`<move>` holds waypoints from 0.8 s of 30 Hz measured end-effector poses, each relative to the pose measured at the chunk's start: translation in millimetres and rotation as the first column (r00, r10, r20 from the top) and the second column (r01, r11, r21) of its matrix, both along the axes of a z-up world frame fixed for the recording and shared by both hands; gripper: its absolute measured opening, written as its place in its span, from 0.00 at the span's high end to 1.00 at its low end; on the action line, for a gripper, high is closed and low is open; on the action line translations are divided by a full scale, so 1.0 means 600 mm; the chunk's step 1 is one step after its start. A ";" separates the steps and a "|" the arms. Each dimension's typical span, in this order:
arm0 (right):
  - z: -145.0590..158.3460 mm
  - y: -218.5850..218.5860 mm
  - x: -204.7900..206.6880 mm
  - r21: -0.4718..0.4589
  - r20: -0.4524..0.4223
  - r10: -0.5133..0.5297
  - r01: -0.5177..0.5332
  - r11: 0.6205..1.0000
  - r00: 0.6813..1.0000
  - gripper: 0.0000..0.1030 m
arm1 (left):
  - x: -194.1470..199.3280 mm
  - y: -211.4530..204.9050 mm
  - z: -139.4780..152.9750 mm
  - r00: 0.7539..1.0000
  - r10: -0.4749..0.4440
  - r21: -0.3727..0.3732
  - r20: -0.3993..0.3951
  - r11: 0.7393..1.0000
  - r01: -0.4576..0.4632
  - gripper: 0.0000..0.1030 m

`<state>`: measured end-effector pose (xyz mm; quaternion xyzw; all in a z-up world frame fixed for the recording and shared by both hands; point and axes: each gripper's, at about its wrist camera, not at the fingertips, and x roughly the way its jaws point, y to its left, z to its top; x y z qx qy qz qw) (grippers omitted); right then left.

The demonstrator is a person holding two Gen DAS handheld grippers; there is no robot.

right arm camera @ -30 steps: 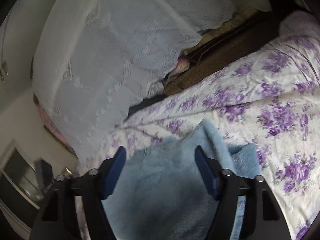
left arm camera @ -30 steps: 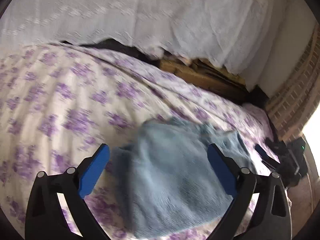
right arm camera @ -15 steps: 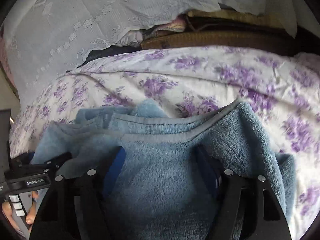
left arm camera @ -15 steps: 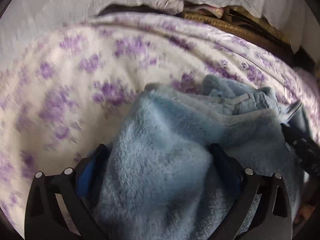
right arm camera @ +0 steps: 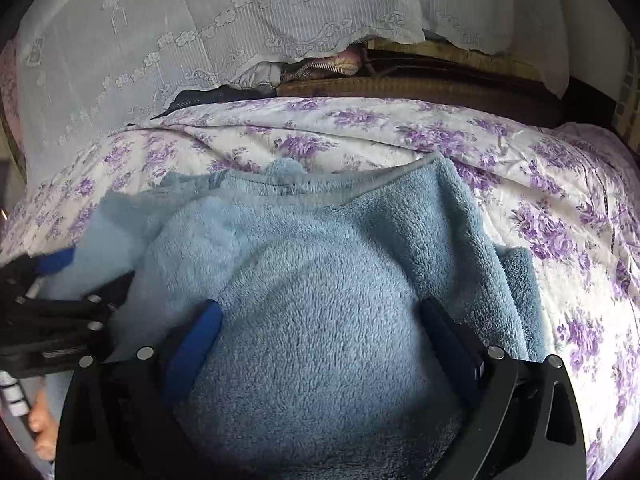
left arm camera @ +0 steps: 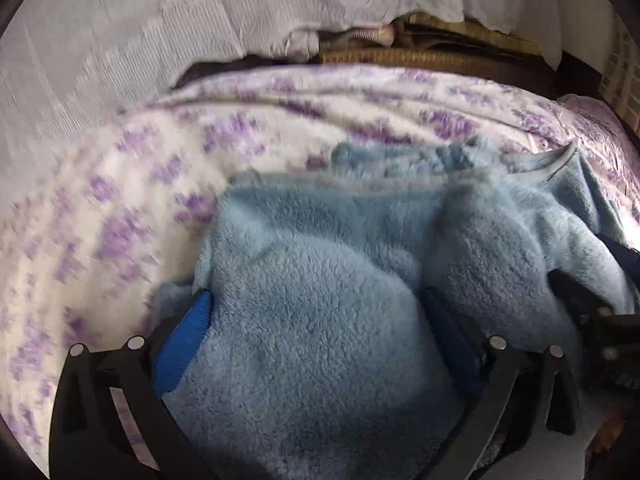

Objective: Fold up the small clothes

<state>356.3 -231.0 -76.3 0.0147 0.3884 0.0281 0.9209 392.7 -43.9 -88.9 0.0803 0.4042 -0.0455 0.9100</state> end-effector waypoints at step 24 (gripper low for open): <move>-0.003 0.046 -0.144 -0.130 -0.048 0.055 -0.061 0.990 0.997 0.03 | -0.145 0.050 -0.020 0.997 0.073 0.007 -0.034 0.997 -0.073 0.04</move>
